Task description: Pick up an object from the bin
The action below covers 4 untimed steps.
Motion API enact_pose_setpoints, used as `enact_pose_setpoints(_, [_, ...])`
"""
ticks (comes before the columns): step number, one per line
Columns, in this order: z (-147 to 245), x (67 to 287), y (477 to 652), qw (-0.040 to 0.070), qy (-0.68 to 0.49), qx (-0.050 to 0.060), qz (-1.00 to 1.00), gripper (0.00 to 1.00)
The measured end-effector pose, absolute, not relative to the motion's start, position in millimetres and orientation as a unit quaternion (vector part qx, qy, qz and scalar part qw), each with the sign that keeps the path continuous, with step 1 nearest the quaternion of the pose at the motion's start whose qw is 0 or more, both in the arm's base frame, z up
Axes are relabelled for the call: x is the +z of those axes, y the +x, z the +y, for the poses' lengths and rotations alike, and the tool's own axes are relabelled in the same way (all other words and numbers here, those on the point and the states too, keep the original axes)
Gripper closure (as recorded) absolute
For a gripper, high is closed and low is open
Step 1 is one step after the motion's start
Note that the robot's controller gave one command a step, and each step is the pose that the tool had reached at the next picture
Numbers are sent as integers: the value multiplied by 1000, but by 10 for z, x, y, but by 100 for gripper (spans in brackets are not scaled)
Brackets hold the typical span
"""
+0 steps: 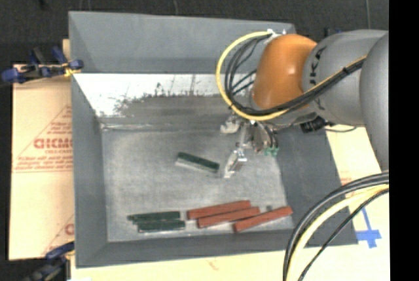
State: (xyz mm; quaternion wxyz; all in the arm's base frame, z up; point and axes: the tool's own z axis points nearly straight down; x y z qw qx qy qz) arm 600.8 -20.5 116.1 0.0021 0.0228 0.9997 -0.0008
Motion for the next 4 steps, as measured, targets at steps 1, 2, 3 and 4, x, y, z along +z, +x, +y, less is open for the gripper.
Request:
enact_pose_setpoints(1, [242,762,6155,1,83,0,997,0])
enact_pose_setpoints(2, [254,813,6147,-4,81,1,997,100])
enact_pose_setpoints(3, [254,814,6150,-3,81,1,997,100])
enact_pose_setpoints(4, [253,845,6138,-3,80,1,997,100])
